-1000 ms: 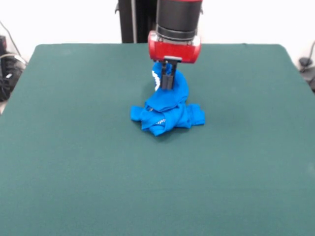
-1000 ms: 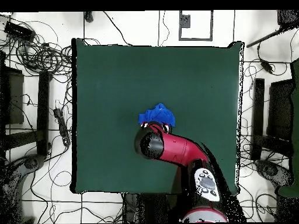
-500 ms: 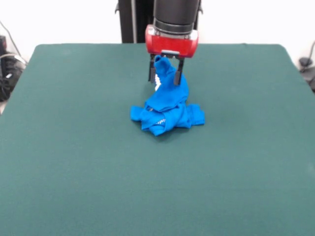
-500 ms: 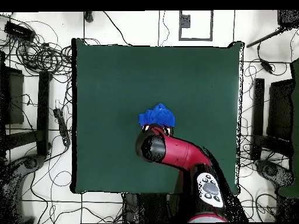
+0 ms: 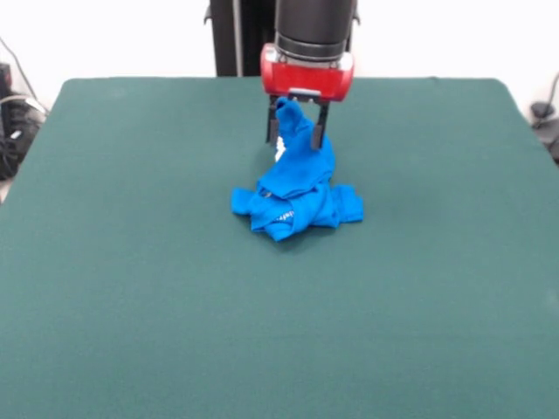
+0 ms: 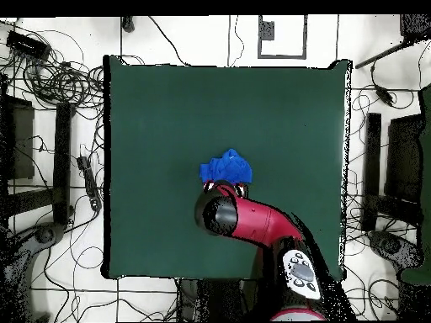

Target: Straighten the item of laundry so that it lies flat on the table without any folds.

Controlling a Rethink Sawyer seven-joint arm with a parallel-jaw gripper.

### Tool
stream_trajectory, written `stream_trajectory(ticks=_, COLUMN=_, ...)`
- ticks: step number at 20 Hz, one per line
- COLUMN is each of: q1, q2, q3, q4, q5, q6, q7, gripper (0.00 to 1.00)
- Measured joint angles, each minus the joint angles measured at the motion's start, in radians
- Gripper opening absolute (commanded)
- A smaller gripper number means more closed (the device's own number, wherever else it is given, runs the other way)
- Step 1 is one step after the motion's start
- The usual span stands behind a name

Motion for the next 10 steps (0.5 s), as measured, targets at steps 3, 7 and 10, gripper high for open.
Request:
stream_trajectory(ticks=3, q1=0.0, q2=-0.005, q3=0.001, q4=0.012, q5=-0.004, q6=0.0, q7=0.0, gripper=1.0)
stream_trajectory(ticks=7, q1=-0.001, q2=-0.019, q3=0.004, q4=0.042, q5=-0.018, q6=0.0, q7=0.0, gripper=1.0)
stream_trajectory(ticks=10, q1=-0.001, q2=-0.025, q3=0.005, q4=0.063, q5=-0.024, q6=0.0, q7=0.0, gripper=1.0)
